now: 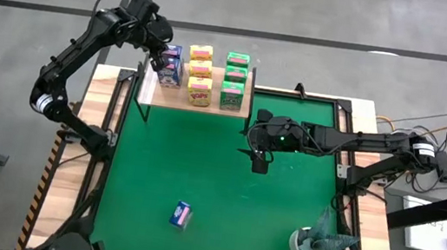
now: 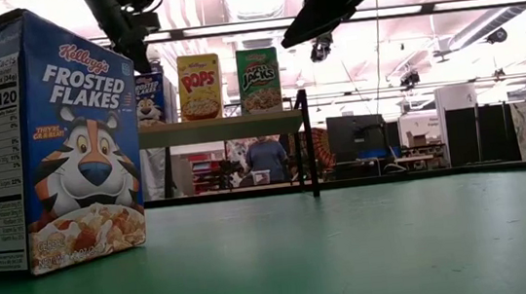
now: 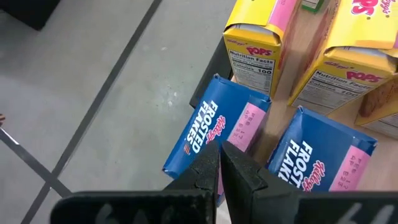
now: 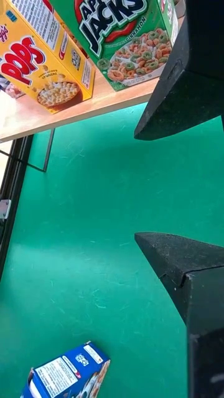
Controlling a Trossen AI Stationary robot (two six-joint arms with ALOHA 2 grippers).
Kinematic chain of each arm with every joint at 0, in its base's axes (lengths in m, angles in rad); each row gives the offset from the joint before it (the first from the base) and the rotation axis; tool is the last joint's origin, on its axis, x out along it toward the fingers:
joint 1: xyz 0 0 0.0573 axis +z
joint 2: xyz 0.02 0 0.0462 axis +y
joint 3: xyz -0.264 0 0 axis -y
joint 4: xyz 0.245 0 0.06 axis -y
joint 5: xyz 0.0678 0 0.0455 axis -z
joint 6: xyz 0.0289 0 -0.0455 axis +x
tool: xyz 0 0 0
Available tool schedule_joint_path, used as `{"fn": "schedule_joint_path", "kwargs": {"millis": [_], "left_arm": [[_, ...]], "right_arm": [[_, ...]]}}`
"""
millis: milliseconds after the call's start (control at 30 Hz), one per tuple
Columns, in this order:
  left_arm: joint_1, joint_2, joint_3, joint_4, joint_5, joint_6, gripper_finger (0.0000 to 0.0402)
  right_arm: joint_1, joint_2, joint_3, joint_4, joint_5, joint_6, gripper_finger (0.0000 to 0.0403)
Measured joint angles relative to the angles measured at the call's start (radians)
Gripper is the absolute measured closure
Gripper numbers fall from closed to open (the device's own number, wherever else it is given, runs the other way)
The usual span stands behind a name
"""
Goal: Stack cereal on shelf
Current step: Adjust the blue cereal box on the shelf
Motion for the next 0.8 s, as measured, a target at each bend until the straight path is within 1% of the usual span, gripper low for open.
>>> {"fn": "schedule_joint_path", "kwargs": {"millis": [333,533,600,667,733,800], "left_arm": [[0.000,-0.006,0.000,-0.001,0.000,-0.001,0.0402],[-0.008,-0.055,0.000,0.000,0.006,-0.057,0.0402],[-0.018,-0.083,0.000,0.001,0.052,-0.080,0.0402],[-0.035,-0.110,-0.001,0.006,0.144,-0.099,0.0402],[-0.060,-0.139,-0.014,0.028,0.213,-0.121,0.0402],[-0.099,-0.174,-0.040,0.071,0.229,-0.151,0.0402]], "right_arm": [[0.000,0.000,0.000,0.000,0.000,0.000,0.0158],[0.000,0.000,0.000,0.000,0.000,0.000,0.0158],[0.000,0.000,0.000,0.000,0.000,0.000,0.0158],[0.000,0.000,0.000,0.001,0.000,0.000,0.0158],[0.000,0.000,0.000,0.002,0.000,-0.001,0.0158],[0.000,0.000,0.000,0.005,0.000,-0.001,0.0158]]}}
